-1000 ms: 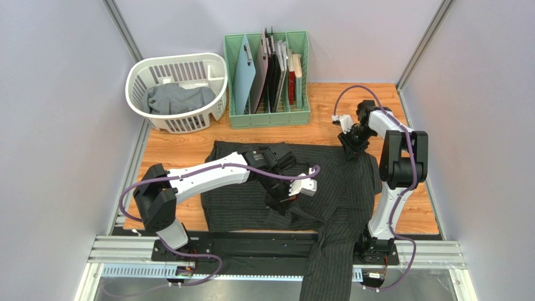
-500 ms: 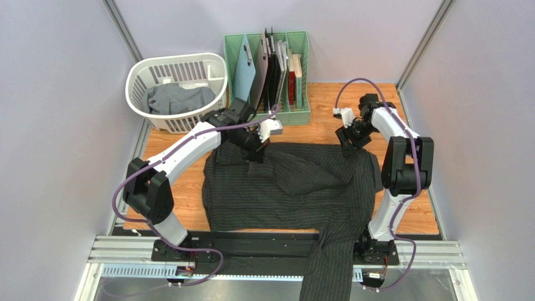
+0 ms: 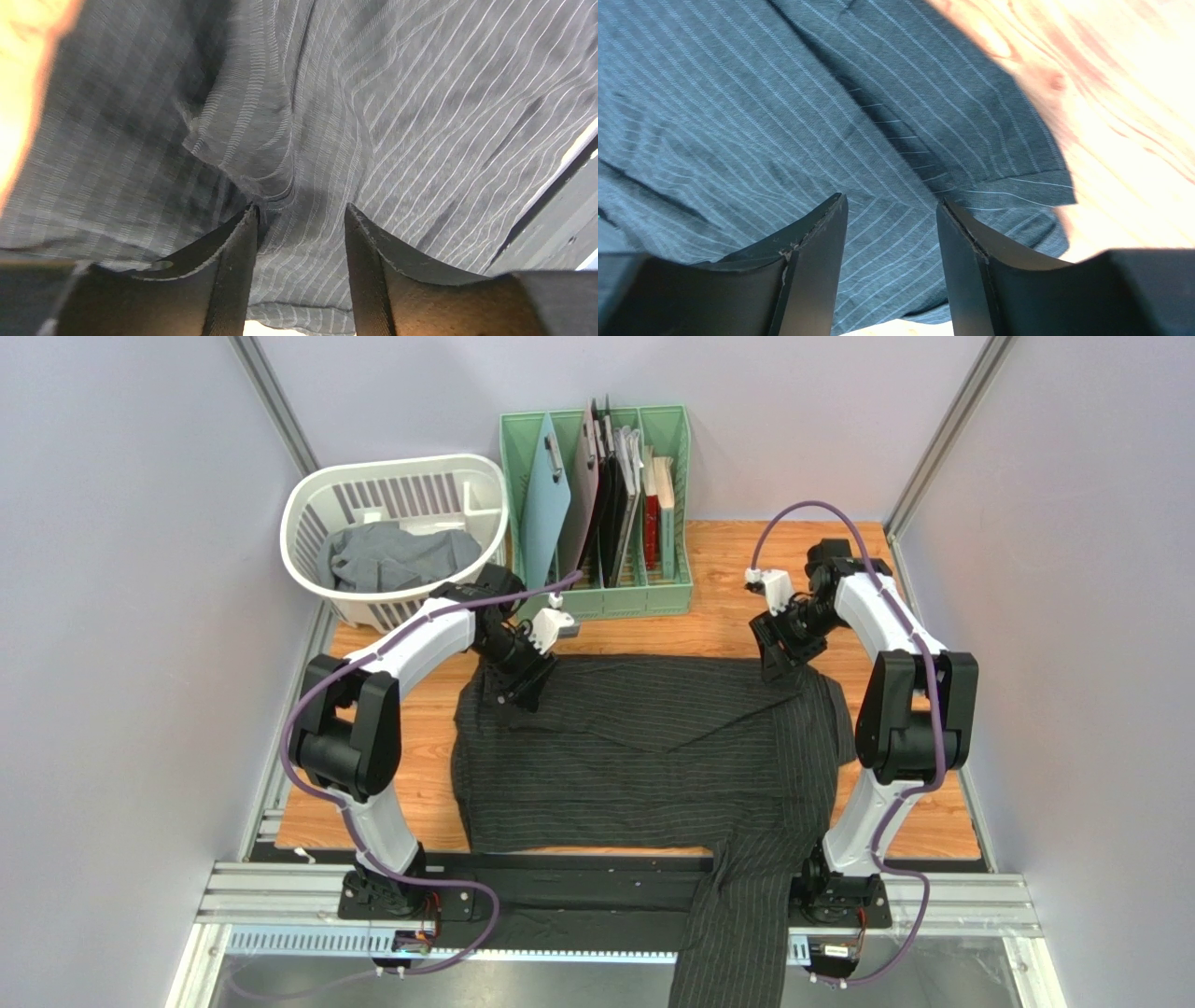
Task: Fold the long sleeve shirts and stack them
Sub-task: Fold the shirt
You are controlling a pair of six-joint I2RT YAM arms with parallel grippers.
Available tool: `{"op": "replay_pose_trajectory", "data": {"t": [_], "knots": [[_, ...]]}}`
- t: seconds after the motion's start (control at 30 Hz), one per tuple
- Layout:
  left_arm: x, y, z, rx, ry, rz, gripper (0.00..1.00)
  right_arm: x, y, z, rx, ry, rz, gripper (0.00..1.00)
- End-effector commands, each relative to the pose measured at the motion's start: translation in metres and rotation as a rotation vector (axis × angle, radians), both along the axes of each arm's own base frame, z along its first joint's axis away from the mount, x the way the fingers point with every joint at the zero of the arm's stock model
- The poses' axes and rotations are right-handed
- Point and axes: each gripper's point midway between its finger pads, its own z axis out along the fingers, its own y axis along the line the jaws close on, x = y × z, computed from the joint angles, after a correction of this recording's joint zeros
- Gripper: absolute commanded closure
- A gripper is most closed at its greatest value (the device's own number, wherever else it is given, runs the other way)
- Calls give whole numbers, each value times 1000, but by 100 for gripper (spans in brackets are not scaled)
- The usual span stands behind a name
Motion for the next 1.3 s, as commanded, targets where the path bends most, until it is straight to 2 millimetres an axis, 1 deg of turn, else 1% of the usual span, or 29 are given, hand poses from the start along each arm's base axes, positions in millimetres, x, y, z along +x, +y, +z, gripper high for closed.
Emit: {"op": "replay_pose_trajectory", "data": {"t": [0.0, 0.03, 0.07, 0.1, 0.13, 0.23, 0.27, 0.3, 0.33, 0.37, 0.4, 0.47, 0.53, 0.57, 0.6, 0.67, 0.73, 0.8, 0.87, 0.9, 0.93, 0.97, 1.03, 1.07, 1.13, 1.23, 1.27], "knots": [[2, 18, 13, 28, -99, 52, 44, -4, 19, 20, 79, -11, 7, 47], [2, 25, 12, 34, -111, 72, 44, -6, 22, 22, 92, -12, 7, 47], [5, 29, 20, 29, -150, 84, 43, -8, 27, 27, 107, -22, 12, 47], [8, 32, 22, 38, -178, 82, 41, -12, 28, 25, 112, -14, 9, 47], [7, 35, 20, 47, -183, 78, 41, -14, 40, 26, 114, -15, 44, 47], [6, 41, 14, 74, -178, 65, 38, -14, 51, 21, 110, -16, 69, 46], [7, 42, 10, 81, -170, 66, 33, -13, 51, 19, 103, -13, 68, 45], [8, 44, 9, 93, -174, 65, 24, -12, 53, 15, 103, 2, 69, 44], [10, 46, 9, 97, -179, 74, 23, -10, 53, 13, 102, 3, 67, 43], [11, 47, 10, 95, -188, 75, 10, -10, 52, 11, 99, 9, 66, 43], [12, 49, 11, 97, -193, 80, 9, -9, 52, 8, 94, 17, 66, 42], [11, 50, 17, 79, -207, 75, 9, -12, 51, 4, 88, 29, 69, 43], [0, 45, 20, 37, -201, 32, 9, -14, 50, 3, 88, 24, 69, 44], [-4, 43, 27, 14, -224, 16, 9, -16, 49, 0, 82, 29, 68, 44], [-12, 39, 25, -13, -218, -13, 9, -14, 49, -1, 76, 20, 67, 45], [-16, 38, 25, -26, -224, -31, 10, -12, 47, -1, 68, 13, 57, 44], [-21, 40, 18, -9, -220, -56, 10, -7, 46, -1, 63, 3, 46, 45], [-25, 43, 9, 18, -208, -71, 11, 0, 45, 3, 55, -19, 34, 45], [-25, 43, 4, 40, -219, -90, 11, 6, 42, 3, 38, -27, 22, 45], [-28, 47, -4, 73, -215, -93, 11, 9, 42, 6, 39, -36, 19, 44], [-28, 46, -6, 88, -228, -114, 11, 11, 42, 6, 37, -38, 17, 43], [-25, 48, -8, 108, -250, -112, 11, 13, 41, 5, 34, -36, 12, 42], [-27, 47, -15, 131, -256, -122, 10, 19, 41, 5, 35, -41, 4, 40], [-22, 48, -16, 148, -278, -115, 10, 20, 42, -1, 33, -25, 5, 39], [-18, 47, -20, 162, -291, -108, 11, 25, 41, -4, 24, -24, 2, 36], [-8, 48, -24, 195, -325, -98, 14, 28, 38, -14, 7, -10, 2, 35], [-1, 49, -23, 206, -348, -83, 16, 29, 37, -16, 0, -7, 4, 35]]}}
